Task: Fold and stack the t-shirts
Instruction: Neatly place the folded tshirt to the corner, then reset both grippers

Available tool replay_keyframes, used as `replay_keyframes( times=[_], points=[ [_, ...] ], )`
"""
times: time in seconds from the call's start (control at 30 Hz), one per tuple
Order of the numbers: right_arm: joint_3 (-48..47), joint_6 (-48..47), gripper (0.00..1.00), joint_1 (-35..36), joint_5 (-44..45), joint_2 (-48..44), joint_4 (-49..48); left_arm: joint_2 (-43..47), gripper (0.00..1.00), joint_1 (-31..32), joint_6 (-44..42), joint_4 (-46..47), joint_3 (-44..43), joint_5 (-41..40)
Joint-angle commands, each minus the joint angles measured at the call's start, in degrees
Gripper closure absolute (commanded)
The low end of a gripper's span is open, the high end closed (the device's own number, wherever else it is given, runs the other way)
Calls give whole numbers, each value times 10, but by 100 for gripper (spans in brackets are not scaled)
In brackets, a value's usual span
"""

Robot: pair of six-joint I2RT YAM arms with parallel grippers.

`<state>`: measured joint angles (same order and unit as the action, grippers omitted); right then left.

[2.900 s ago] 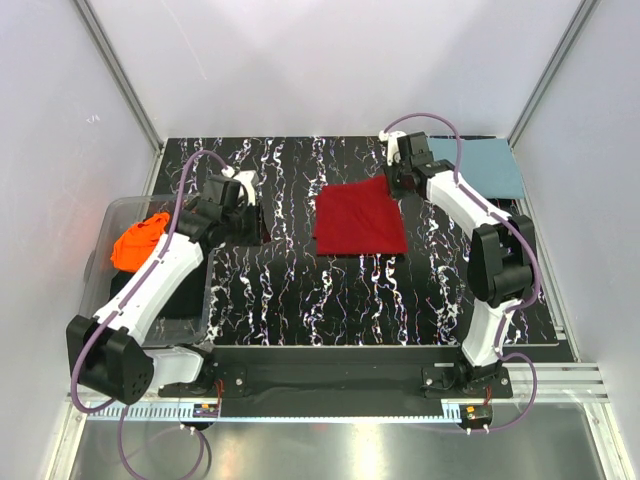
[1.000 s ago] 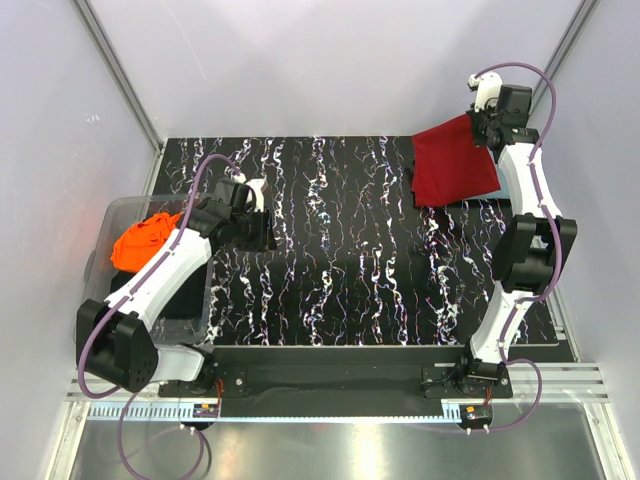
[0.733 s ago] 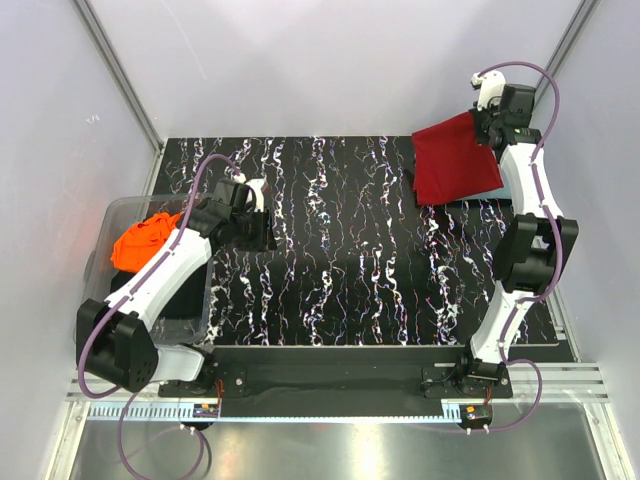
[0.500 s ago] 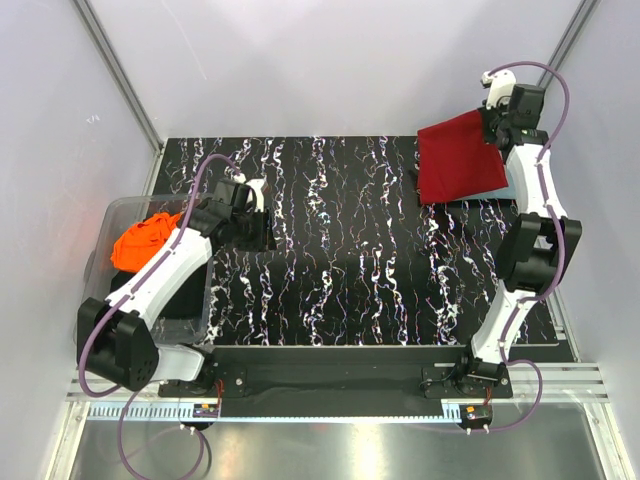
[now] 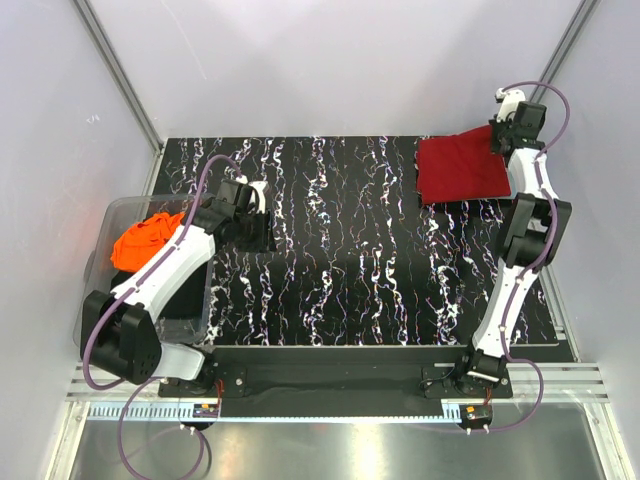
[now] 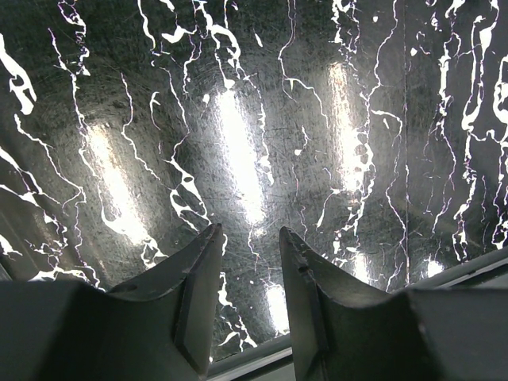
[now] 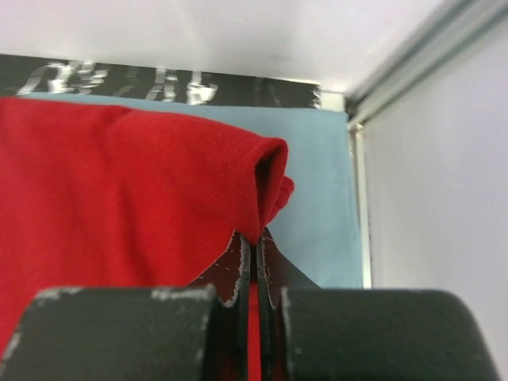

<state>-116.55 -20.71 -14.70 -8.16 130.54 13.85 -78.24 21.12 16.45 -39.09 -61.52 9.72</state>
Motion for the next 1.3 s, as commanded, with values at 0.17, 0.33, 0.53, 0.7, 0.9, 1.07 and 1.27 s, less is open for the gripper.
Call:
replay_keyframes(
  times=[0.17, 0.33, 0.53, 0.7, 0.9, 1.07, 1.27],
  points=[
    [-100, 37, 100, -9, 30, 58, -37, -9, 60, 3, -8, 11, -5, -13],
    [-156, 55, 94, -12, 48, 102, -16, -10, 59, 3, -8, 10, -5, -14],
    [-232, 75, 81, -15, 108, 147, 18, -10, 58, 2, -8, 9, -6, -15],
    [-229, 103, 62, -15, 141, 139, 41, -3, 57, 4, -5, 9, -9, -11],
    [-147, 173, 47, -15, 155, 49, 65, 16, 56, 4, -1, 10, -15, -9],
    [-11, 304, 34, -7, 122, -98, 122, 43, 56, 4, 10, 23, -40, 22],
    [203, 395, 0, 13, 31, -333, 149, 104, 55, 5, 9, 48, -76, 49]
  ],
)
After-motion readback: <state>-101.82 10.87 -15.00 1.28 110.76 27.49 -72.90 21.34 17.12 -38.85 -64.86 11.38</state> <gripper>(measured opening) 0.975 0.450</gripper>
